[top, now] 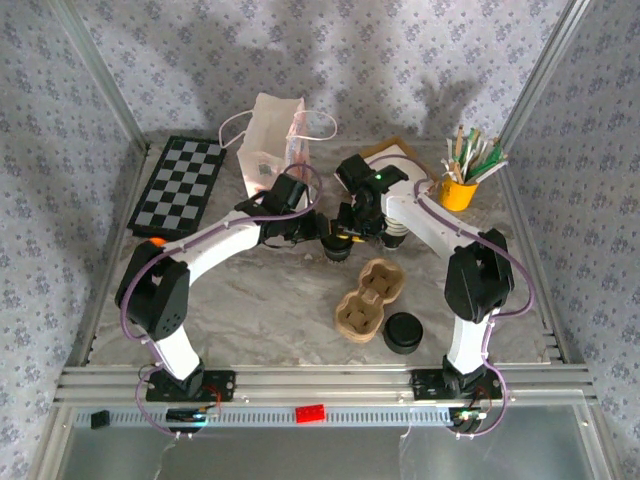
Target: Pack the takeout coffee
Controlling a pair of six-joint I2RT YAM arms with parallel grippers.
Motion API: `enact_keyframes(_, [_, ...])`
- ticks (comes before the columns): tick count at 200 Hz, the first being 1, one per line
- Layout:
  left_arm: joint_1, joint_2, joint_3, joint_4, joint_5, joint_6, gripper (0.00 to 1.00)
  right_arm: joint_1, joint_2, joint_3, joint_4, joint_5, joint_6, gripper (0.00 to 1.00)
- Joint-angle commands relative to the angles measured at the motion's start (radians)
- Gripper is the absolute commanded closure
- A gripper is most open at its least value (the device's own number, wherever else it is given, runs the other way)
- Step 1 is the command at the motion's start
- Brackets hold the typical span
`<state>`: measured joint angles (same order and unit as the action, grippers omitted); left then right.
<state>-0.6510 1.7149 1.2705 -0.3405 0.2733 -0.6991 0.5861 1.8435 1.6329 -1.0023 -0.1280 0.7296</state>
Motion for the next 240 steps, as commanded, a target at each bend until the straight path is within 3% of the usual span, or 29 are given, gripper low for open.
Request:
enact_keyframes(1, [-0.02,0.012,0.04,-0.046,0.02,0.0,0.67,0.026,-0.001,-0.029,-0.035,-0.059,0.039,0.7])
enact_keyframes(83, [-0.021,0.002,0.073,0.014,0.034,-0.027,0.6,0.008,-0.075,-0.024,-0.055,-0.085,0.101,0.57])
enact_keyframes(145, [-0.022,-0.046,0.052,0.005,0.02,-0.066,0.57,-0.02,-0.131,-0.032,-0.054,-0.096,0.092,0.55])
enact_keyframes(240, [-0.053,-0.059,0.024,-0.066,0.0,-0.143,0.67,-0.108,-0.083,-0.042,-0.04,-0.114,0.007,0.73])
